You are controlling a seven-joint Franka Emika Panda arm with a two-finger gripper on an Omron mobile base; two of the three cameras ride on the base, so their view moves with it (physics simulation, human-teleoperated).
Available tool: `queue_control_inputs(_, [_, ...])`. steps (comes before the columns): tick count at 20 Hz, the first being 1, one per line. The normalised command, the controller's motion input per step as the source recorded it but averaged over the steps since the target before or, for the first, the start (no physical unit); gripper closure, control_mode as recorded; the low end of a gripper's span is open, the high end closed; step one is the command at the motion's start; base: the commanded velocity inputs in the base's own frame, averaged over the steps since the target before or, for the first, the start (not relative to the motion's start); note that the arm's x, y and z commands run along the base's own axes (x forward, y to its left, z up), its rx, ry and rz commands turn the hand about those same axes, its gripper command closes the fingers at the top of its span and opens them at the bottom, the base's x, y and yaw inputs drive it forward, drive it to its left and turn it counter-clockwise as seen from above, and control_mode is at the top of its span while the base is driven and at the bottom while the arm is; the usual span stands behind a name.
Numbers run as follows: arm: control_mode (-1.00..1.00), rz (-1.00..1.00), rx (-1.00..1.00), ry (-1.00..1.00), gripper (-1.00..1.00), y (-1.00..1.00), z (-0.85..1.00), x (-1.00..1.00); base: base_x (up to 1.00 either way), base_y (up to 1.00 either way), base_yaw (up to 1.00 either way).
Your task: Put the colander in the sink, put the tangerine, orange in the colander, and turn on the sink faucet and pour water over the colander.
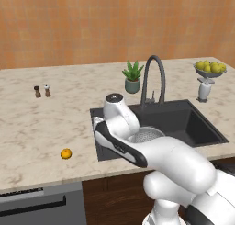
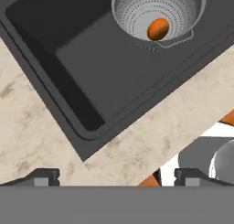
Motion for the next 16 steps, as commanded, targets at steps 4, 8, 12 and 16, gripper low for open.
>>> queue_control_inputs(4, [-1.0,0.75,0.02,0.01,-1.0,0.65,0.13,0.0,0.0,0.0,0.0])
queue_control_inputs(8, [-1.0,0.46,0.0,0.0,-1.0,0.75,0.07,0.0,0.0,0.0,0.0])
queue_control_inputs(12, [-1.0,0.41,0.0,0.0,-1.0,0.81,0.02,0.0,0.0,0.0,0.0])
queue_control_inputs(16, [-1.0,0.25,-0.09,-0.02,-1.0,0.63,0.0,0.0,0.0,0.0,0.0])
